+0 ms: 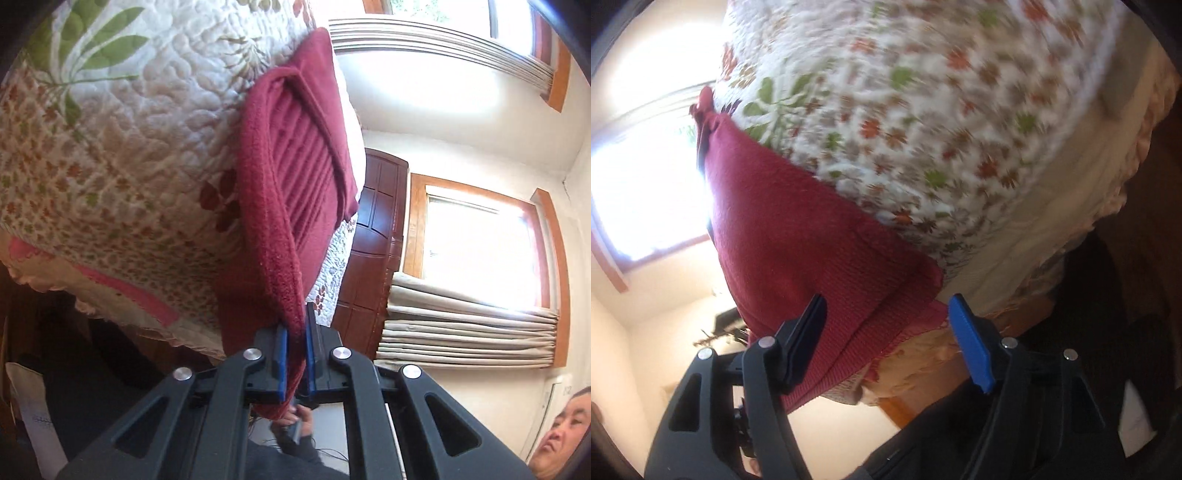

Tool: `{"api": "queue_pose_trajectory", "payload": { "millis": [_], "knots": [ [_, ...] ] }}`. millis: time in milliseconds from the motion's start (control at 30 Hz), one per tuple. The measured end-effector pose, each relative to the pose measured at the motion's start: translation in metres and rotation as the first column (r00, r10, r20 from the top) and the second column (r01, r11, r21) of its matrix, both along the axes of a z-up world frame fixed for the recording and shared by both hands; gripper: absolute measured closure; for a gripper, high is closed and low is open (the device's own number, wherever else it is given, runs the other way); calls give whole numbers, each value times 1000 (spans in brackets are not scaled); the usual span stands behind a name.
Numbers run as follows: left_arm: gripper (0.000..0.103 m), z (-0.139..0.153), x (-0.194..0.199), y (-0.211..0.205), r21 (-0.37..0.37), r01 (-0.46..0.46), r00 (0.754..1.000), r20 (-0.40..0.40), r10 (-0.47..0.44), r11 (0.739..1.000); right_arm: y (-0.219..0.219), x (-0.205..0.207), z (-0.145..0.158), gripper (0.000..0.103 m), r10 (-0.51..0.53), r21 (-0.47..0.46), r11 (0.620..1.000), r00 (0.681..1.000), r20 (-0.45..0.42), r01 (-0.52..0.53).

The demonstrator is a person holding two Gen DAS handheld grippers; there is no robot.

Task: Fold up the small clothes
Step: 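Grasp the opposite sweater side edge with the left tool and fold it inward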

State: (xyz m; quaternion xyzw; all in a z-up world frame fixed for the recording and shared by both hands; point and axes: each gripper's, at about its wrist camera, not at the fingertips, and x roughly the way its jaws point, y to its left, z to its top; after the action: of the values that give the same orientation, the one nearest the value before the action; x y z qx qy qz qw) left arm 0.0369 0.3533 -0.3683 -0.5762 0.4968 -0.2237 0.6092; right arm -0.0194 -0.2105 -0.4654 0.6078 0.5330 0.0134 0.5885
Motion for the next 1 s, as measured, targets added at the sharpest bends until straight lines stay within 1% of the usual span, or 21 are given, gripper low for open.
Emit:
{"api": "queue_pose_trajectory", "payload": {
  "millis": [100, 233, 367, 467, 533, 600, 633, 667, 733, 767, 800, 900, 1000],
  "knots": [
    [96, 9, 4, -9, -9, -2, 1000, -8, 2, 1000, 12, -7, -20, 31, -43, 77, 996, 999, 8, 43],
    [96, 7, 7, -16, -10, 8, 1000, -15, -8, 1000, 26, -12, -44, 29, -100, 158, 983, 995, 23, 95],
    [96, 10, 10, -20, -2, 33, 999, -18, -33, 999, 36, -13, -56, 29, -166, 198, 968, 985, 46, 154],
    [96, 12, 14, -21, 1, 46, 999, -19, -46, 999, 40, -10, -64, 34, -212, 232, 954, 975, 65, 192],
    [96, 12, 16, -21, 6, 57, 998, -16, -57, 998, 41, -7, -68, 42, -232, 252, 946, 970, 80, 205],
    [96, 12, 17, -21, 6, 63, 998, -15, -63, 998, 41, -3, -69, 46, -250, 267, 939, 964, 91, 218],
    [96, 10, 18, -21, 6, 64, 998, -16, -64, 998, 41, -2, -68, 55, -257, 271, 937, 962, 98, 222],
    [96, 7, 18, -21, 5, 64, 998, -17, -64, 998, 38, 0, -67, 60, -260, 276, 935, 960, 104, 223],
    [96, 3, 15, -17, -3, 52, 998, -21, -52, 999, 34, 1, -60, 79, -257, 262, 939, 961, 105, 223],
    [96, -1, 13, -15, -11, 41, 999, -25, -42, 999, 31, 1, -54, 85, -249, 247, 945, 962, 109, 216],
    [96, -4, 11, -12, -20, 31, 999, -28, -31, 999, 29, -2, -46, 98, -246, 231, 949, 962, 119, 214],
    [96, -15, 3, -4, -49, 0, 999, -38, -2, 999, 24, -10, -14, 98, -245, 203, 956, 955, 167, 210],
    [96, -22, -6, 3, -80, -23, 999, -39, 20, 997, 20, -17, 32, 98, -218, 158, 970, 946, 239, 184]
  ]
}}
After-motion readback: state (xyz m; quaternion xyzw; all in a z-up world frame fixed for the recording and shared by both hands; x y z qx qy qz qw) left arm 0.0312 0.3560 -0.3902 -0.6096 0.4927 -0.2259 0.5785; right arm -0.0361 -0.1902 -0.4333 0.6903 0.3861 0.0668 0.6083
